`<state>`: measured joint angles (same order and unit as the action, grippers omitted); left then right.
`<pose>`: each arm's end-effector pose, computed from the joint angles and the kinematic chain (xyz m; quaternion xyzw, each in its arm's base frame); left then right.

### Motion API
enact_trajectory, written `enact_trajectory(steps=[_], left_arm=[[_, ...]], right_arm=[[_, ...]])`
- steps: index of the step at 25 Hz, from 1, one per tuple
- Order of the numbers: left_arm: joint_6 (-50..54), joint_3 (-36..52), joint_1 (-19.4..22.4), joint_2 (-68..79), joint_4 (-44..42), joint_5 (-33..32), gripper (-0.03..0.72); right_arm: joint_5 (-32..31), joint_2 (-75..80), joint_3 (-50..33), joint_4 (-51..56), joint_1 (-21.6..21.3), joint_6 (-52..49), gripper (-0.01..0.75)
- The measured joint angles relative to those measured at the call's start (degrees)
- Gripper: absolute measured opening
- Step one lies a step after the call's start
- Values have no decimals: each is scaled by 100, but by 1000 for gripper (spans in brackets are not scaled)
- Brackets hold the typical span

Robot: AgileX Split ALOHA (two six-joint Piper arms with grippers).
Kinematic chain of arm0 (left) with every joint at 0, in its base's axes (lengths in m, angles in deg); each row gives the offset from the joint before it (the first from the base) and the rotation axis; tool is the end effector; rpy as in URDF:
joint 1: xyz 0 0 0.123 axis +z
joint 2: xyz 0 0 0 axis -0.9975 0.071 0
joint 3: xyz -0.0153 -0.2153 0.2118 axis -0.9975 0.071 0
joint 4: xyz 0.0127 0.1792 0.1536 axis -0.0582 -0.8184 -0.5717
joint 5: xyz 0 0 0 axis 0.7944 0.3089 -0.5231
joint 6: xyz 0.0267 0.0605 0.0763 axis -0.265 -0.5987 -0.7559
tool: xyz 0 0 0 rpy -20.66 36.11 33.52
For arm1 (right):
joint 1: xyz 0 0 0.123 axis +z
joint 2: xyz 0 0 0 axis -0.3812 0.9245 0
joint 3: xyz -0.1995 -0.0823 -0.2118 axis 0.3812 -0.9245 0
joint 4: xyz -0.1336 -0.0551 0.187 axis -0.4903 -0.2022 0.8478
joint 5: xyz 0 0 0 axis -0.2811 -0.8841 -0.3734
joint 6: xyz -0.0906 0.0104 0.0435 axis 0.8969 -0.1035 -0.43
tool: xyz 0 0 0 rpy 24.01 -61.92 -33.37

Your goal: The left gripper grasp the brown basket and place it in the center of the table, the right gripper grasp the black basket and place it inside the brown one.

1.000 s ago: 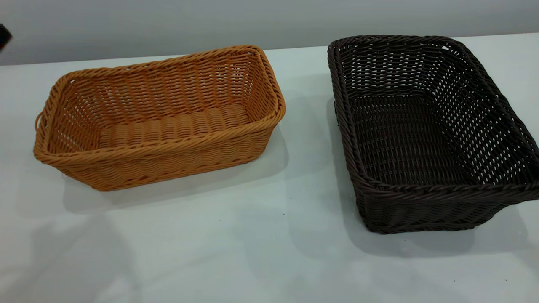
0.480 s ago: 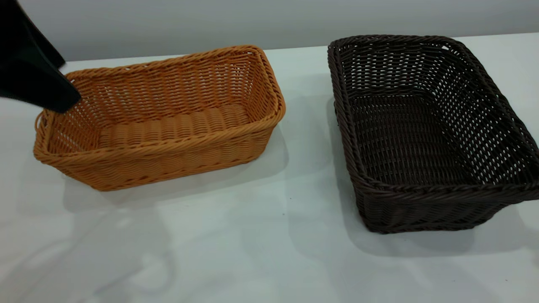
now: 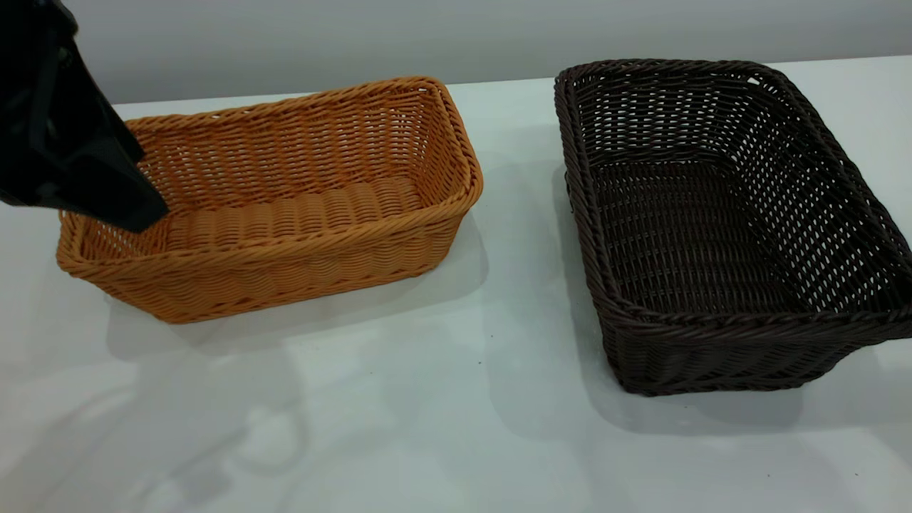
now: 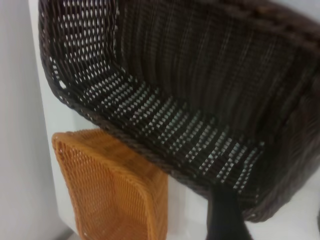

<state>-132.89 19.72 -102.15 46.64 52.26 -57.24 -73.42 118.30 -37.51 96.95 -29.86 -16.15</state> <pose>0.2426 -0.0844 0.2297 0.5012 0.8410 -0.0166 0.2029 0.1777 0.0229 0.2265 0.5641 0.7454 0.3391 0.1057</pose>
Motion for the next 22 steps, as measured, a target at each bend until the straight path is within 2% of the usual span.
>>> enact_trajectory(steps=[6, 10, 17, 22], left_arm=[[5, 0, 0, 11, -1, 43, 435], [5, 0, 0, 11, -6, 154, 435], [5, 0, 0, 11, -6, 266, 435], [5, 0, 0, 11, 32, 339, 435]], right_arm=[[961, 636, 13, 419, 1284, -459, 383], [1357, 1067, 13, 444, 1928, -835, 383], [1766, 1676, 13, 438, 2638, -1310, 383], [1938, 2102, 13, 438, 2721, -1311, 383]])
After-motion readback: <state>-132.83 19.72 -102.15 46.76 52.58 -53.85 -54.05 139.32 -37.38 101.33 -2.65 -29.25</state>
